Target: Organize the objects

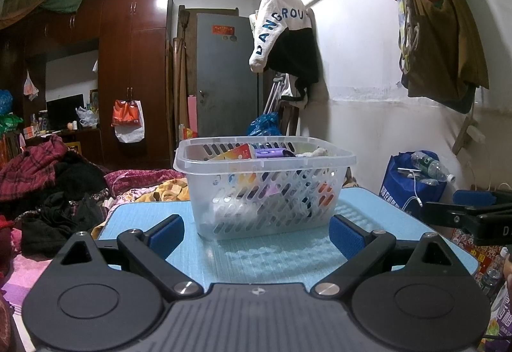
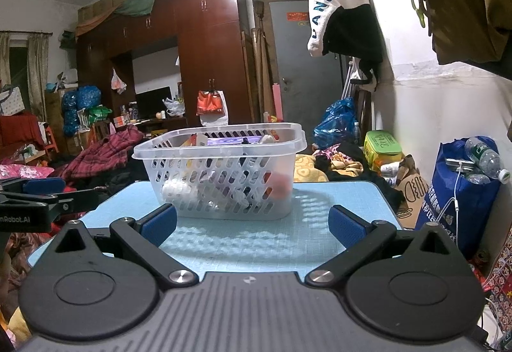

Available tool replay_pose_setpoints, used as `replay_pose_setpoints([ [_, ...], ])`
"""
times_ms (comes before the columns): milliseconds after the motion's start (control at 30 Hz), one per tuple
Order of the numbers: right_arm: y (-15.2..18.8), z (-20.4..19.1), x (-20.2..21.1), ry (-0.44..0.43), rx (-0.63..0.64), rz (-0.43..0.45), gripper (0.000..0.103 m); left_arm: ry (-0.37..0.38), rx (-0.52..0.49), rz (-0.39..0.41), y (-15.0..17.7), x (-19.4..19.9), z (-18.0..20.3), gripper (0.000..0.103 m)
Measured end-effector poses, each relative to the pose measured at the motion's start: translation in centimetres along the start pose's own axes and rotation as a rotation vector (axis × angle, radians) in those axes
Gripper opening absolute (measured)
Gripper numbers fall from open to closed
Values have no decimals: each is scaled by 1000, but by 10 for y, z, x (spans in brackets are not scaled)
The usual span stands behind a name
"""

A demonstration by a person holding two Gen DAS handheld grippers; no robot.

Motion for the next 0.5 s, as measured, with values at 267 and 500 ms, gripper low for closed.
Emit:
replay_pose_setpoints([
  [267,1,1,-1,0,-1,-2,103,0,-4,-3,2,-2,0,98],
  [500,1,0,0,0,0,-1,103,1,-3,-6,2,-4,0,98],
])
Point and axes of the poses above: each gripper's, at about its wrist camera, not at the fingertips, and x roughly against the way its jaws point, z to its right, y to its underside, the point moved 4 cm from there along -x, roughly the way its jaws point, and after that the axes turned 14 degrees about x, right-handed, at the moved point
